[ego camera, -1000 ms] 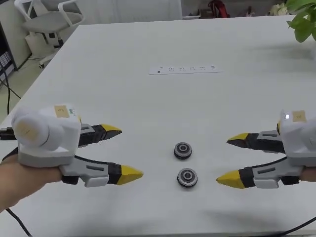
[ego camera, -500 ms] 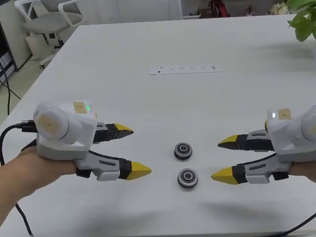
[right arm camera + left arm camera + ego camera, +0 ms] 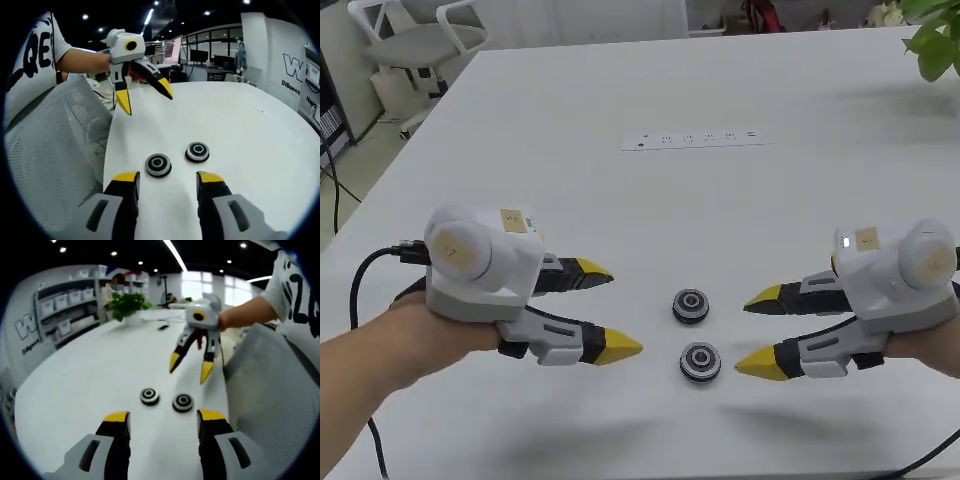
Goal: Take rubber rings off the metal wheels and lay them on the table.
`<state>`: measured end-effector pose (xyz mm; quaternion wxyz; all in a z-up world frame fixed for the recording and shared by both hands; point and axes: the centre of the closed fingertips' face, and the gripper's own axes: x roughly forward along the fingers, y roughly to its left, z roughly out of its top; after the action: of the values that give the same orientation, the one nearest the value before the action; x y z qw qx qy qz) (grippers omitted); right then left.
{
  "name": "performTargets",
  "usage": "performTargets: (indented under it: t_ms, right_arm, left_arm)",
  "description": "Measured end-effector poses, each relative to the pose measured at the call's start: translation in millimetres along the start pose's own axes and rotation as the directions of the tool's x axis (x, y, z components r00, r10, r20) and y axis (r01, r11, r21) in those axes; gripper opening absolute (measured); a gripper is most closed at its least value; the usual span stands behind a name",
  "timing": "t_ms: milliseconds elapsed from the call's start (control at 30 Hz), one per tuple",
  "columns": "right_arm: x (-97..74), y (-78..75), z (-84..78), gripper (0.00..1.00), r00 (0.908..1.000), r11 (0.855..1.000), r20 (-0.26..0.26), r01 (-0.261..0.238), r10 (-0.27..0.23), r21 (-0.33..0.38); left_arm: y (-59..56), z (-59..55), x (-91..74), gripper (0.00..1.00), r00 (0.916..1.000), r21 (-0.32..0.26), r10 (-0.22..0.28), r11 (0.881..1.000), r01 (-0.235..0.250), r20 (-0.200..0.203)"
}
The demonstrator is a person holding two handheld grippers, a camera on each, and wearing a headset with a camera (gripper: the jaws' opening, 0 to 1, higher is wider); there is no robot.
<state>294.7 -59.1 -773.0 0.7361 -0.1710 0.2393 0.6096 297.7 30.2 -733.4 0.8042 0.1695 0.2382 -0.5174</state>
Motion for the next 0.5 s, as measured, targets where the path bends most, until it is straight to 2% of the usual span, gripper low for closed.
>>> performTargets:
  t_ms: [500]
  right_arm:
    - [18.3,8.1,-8.5,0.36,0.9985,0.999,-0.022,-0.051,0.05,-0.014]
  left_arm:
    - [-11.4,-2.3,24.8,0.47,0.9975,0.008,-0.069,0.998,0.069,-0.016]
